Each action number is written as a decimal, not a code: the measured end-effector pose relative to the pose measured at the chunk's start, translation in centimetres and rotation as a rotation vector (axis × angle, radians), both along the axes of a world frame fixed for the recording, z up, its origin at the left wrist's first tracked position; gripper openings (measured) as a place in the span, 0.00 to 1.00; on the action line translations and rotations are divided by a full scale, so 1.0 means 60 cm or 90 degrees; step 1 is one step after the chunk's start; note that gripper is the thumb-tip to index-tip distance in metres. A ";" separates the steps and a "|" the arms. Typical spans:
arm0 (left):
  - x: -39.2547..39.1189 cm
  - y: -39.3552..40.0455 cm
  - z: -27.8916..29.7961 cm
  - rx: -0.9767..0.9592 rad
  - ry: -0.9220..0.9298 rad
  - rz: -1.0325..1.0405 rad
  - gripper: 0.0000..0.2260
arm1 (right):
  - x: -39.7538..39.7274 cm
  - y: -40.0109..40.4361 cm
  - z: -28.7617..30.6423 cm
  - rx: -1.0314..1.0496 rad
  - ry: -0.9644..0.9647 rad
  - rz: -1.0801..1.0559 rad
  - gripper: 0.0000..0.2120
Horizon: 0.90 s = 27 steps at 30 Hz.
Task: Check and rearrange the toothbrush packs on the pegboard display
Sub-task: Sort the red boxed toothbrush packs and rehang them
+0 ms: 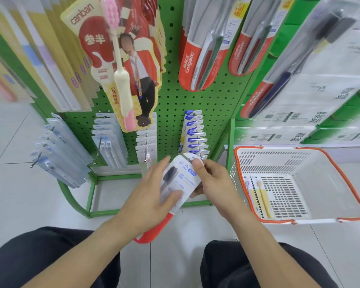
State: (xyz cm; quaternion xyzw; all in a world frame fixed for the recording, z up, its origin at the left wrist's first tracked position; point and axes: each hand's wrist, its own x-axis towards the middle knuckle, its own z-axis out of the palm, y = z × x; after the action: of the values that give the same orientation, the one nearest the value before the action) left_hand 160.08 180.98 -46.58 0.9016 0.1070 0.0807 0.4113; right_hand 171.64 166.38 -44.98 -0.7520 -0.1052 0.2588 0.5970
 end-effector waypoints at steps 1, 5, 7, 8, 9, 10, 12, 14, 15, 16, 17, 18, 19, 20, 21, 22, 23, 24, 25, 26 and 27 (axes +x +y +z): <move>0.000 -0.004 -0.006 0.084 -0.015 -0.037 0.34 | -0.001 0.002 0.002 0.025 0.015 -0.025 0.19; -0.001 -0.012 -0.026 0.300 -0.027 -0.094 0.35 | 0.001 -0.001 0.016 0.107 0.065 -0.108 0.18; -0.002 -0.017 -0.023 0.251 -0.048 -0.085 0.38 | 0.000 -0.010 0.027 0.149 0.080 -0.110 0.14; -0.005 -0.019 -0.017 0.201 -0.062 -0.055 0.37 | -0.002 -0.015 0.033 0.172 0.086 -0.104 0.13; -0.008 -0.022 -0.008 0.146 -0.068 -0.021 0.33 | -0.004 -0.019 0.038 0.193 0.085 -0.096 0.14; -0.010 -0.027 0.001 0.093 -0.071 0.000 0.27 | -0.005 -0.023 0.042 0.210 0.075 -0.089 0.16; -0.011 -0.035 0.017 0.006 -0.095 0.032 0.21 | -0.007 -0.033 0.049 0.219 0.020 -0.084 0.19; -0.007 -0.040 0.029 -0.095 -0.103 0.056 0.18 | -0.008 -0.045 0.055 0.188 -0.072 -0.081 0.18; -0.006 -0.045 0.038 -0.171 -0.105 0.057 0.15 | -0.007 -0.052 0.062 0.174 -0.116 -0.080 0.17; -0.006 -0.051 0.051 -0.252 -0.108 0.048 0.13 | -0.006 -0.059 0.072 0.173 -0.146 -0.078 0.17; -0.005 -0.057 0.065 -0.322 -0.111 0.029 0.12 | -0.004 -0.066 0.085 0.187 -0.162 -0.074 0.18; -0.003 -0.062 0.079 -0.377 -0.115 0.000 0.11 | -0.001 -0.073 0.101 0.207 -0.175 -0.067 0.20; 0.000 -0.068 0.093 -0.414 -0.119 -0.027 0.11 | 0.002 -0.079 0.118 0.227 -0.189 -0.060 0.20; 0.006 -0.075 0.109 -0.436 -0.126 -0.047 0.11 | 0.005 -0.085 0.134 0.243 -0.206 -0.057 0.20; 0.012 -0.083 0.127 -0.441 -0.136 -0.056 0.10 | 0.006 -0.091 0.150 0.259 -0.222 -0.060 0.18; 0.021 -0.090 0.147 -0.431 -0.156 -0.060 0.10 | 0.008 -0.097 0.165 0.273 -0.238 -0.068 0.17; 0.030 -0.098 0.167 -0.398 -0.185 -0.063 0.11 | 0.008 -0.102 0.181 0.287 -0.254 -0.077 0.16; 0.039 -0.106 0.187 -0.360 -0.218 -0.067 0.12 | 0.009 -0.108 0.196 0.298 -0.274 -0.087 0.16; 0.047 -0.113 0.205 -0.319 -0.249 -0.064 0.14 | 0.009 -0.115 0.212 0.311 -0.298 -0.096 0.16; 0.054 -0.121 0.222 -0.287 -0.280 -0.055 0.15 | 0.009 -0.120 0.229 0.323 -0.326 -0.105 0.17; 0.060 -0.128 0.235 -0.256 -0.310 -0.042 0.16 | 0.009 -0.126 0.245 0.332 -0.355 -0.112 0.18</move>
State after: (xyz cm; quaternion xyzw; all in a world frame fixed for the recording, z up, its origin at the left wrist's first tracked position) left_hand 163.68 173.32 -32.46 0.7593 -0.0098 0.2578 0.5974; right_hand 172.16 158.82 -30.28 -0.6224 -0.2610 -0.0428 0.7367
